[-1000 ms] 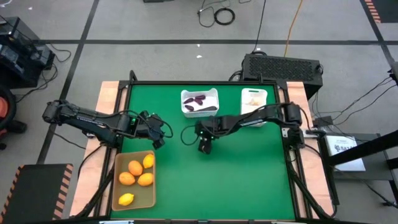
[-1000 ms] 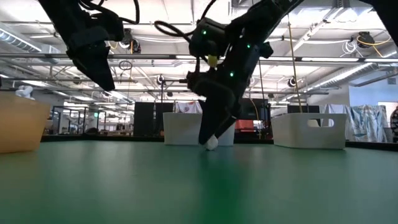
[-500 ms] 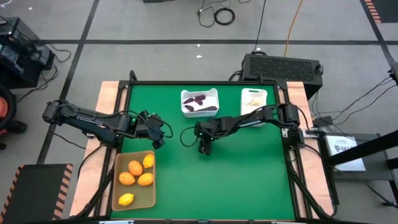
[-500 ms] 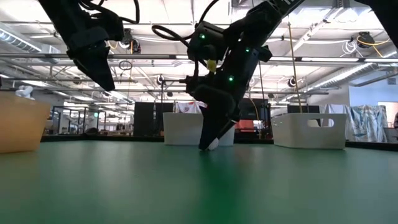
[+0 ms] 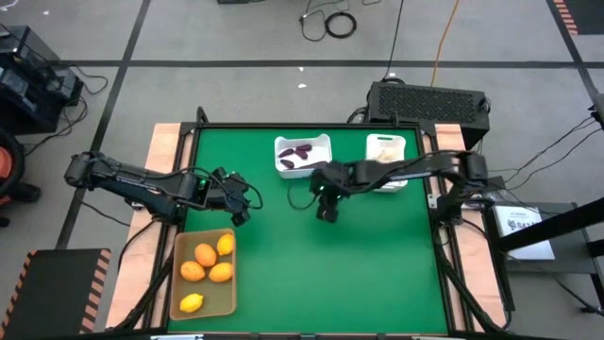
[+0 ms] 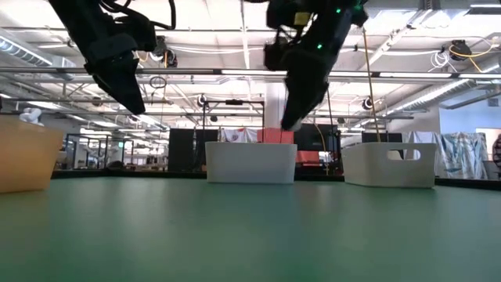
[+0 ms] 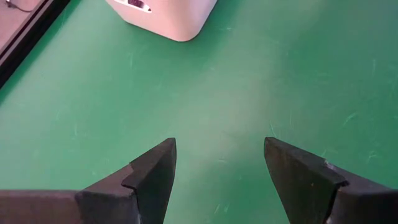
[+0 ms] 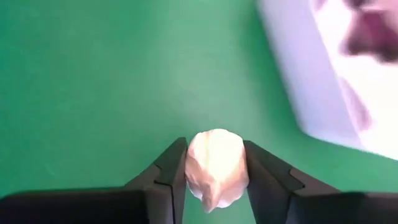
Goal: Sort produce into baskets
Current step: Put the white garlic into the right white bin, then return to Home Position
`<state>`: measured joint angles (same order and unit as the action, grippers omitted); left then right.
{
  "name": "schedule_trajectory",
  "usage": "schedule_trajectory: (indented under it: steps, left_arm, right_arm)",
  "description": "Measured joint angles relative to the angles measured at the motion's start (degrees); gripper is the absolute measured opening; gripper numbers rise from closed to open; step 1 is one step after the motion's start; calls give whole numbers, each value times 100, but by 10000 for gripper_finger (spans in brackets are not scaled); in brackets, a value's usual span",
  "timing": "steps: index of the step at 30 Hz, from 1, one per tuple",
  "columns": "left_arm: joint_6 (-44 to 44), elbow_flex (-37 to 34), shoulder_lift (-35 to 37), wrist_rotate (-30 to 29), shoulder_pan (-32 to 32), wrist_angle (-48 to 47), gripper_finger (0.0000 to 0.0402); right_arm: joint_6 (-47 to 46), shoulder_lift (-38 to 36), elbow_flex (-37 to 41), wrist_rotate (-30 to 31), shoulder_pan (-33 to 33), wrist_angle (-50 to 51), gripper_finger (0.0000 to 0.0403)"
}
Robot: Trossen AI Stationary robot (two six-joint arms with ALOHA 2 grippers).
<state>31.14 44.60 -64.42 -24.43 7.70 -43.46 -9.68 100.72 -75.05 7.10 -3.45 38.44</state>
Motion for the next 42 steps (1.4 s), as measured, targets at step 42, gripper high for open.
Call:
schedule_trajectory:
  steps: [42]
  left_arm:
    - [-467,0,0,-115,-1,354,251]
  right_arm:
    - [692,-1296,1270,474,-3521,2114,220]
